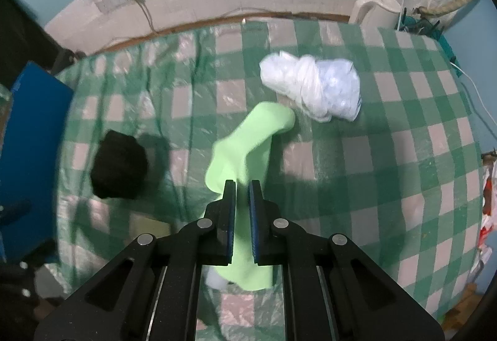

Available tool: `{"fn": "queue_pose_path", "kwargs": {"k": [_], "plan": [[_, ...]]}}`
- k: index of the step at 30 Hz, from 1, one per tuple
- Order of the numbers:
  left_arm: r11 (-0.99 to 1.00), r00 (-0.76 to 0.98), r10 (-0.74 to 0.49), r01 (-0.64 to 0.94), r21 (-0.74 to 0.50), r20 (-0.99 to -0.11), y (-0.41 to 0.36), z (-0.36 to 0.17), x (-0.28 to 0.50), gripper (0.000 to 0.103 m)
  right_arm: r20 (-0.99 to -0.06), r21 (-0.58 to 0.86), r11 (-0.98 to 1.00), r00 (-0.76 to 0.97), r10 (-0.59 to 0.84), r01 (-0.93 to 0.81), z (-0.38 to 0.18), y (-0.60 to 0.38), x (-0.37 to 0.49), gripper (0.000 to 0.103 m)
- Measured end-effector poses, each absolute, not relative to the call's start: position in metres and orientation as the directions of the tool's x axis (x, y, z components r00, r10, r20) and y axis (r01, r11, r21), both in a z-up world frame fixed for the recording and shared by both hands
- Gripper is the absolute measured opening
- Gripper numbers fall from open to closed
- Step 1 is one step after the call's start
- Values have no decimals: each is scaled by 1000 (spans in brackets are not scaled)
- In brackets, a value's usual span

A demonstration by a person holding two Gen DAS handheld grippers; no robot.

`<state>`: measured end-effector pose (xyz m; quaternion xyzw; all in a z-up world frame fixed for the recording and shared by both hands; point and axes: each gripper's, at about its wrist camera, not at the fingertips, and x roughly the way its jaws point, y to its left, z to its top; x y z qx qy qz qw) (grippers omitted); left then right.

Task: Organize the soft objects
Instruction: 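Close the right tool on the lime-green cloth and lift it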

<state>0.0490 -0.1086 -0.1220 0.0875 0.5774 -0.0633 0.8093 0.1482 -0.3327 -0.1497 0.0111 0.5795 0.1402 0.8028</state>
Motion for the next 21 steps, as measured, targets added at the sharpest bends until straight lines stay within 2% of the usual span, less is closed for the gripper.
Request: {"fn": "queue_pose_path", "kwargs": {"k": [6, 7, 8, 10, 14, 21], "plan": [[974, 325, -10, 218, 64, -946, -116, -120, 44, 62, -928, 208, 959, 271, 255, -192, -148, -333, 145, 9], [972, 327, -10, 226, 68, -945, -119, -120, 42, 62, -928, 207, 962, 276, 251, -180, -149, -336, 143, 20], [970, 330, -6, 233, 76, -944, -120, -120, 41, 62, -931, 200, 965, 274, 242, -171, -152, -337, 144, 40], [968, 330, -2, 237, 81, -944, -122, -121, 38, 65, -935, 195, 966, 266, 236, -170, -156, -335, 148, 53], [969, 324, -5, 237, 75, -946, -121, -124, 39, 65, -938, 173, 970, 272, 216, -173, -160, -331, 151, 57], [976, 305, -17, 213, 50, -952, -115, -136, 53, 65, -944, 158, 973, 264, 198, -166, -173, -325, 163, 57]]}}
